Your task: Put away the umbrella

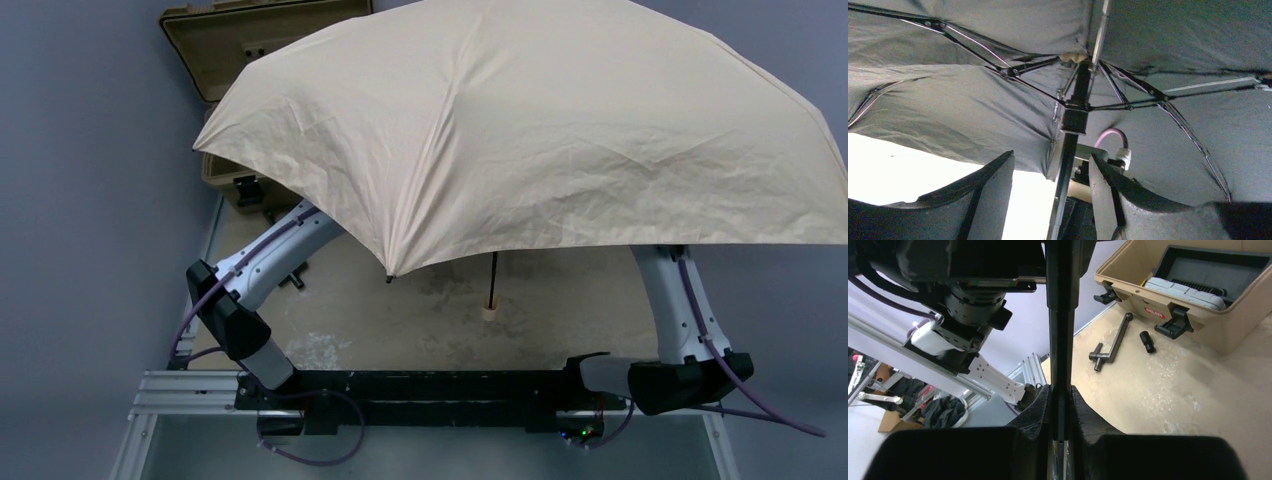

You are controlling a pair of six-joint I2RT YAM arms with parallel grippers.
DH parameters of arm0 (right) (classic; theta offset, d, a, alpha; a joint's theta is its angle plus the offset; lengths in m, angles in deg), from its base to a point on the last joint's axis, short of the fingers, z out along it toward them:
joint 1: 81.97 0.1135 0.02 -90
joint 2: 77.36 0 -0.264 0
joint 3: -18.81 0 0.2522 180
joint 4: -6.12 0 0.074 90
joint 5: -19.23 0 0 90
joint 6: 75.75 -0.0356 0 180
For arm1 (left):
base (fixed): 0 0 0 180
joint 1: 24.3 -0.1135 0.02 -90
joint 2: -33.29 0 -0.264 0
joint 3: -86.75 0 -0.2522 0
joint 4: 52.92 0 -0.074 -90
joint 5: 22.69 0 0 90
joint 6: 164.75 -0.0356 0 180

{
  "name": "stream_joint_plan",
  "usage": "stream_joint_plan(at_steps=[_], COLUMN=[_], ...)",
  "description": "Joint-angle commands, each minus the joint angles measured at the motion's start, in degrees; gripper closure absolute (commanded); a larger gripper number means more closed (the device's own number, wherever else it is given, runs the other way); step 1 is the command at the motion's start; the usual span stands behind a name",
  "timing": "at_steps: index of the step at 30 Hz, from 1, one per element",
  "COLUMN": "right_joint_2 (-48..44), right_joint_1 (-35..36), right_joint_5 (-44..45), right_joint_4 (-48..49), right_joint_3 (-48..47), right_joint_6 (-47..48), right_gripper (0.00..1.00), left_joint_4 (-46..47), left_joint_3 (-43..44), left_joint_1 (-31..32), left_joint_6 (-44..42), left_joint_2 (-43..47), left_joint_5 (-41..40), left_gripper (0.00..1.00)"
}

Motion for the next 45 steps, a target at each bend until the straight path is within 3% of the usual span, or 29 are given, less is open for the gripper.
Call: stream_joint_plan(at_steps=[1, 5, 10, 14, 28, 42, 45], right_joint_2=[-0.5, -0.7, -1.2, -1.8, -1.1, -0.8, -0.9], right_joint_1=[-0.2, -0.2, -0.2, -0.1, -0.1, -0.1, -0.1], right_joint_5=[1.8, 0.3, -2.0, -5.0, -4.2, -3.7, -3.6], right_joint_4=[1.5, 2.3, 4.2, 8.9, 7.3, 5.9, 6.0], right_joint_3=[-3.6, -3.8, -3.5, -1.3, -1.8, -2.9, -2.8], right_joint_6=[2.1, 1.2, -0.9, -5.0, -2.8, -0.8, -0.8], right_gripper=[1.0, 1.0, 1.0, 1.0, 1.0, 1.0, 1.0], left_joint_4=[7.6, 11.1, 9.6, 9.3, 8.6, 2.3, 2.2], left_joint_3=[-2.6, -7.6, -7.2, -5.7, -3.4, -2.6, -2.8], left_joint_1=[-0.3, -0.3, -0.3, -0.3, 0.1, 0.6, 0.8], left_joint_6=[-1.9, -1.9, -3.5, -3.1, -2.0, -4.1, -3.5], left_joint_2=[1.8, 3.6, 3.7, 2.4, 0.2, 0.8, 0.6], left_joint_5=[6.1, 8.6, 13.3, 15.6, 21.3, 23.7, 24.4], left_gripper=[0.47, 0.48, 0.48, 0.58, 0.71, 0.72, 0.8])
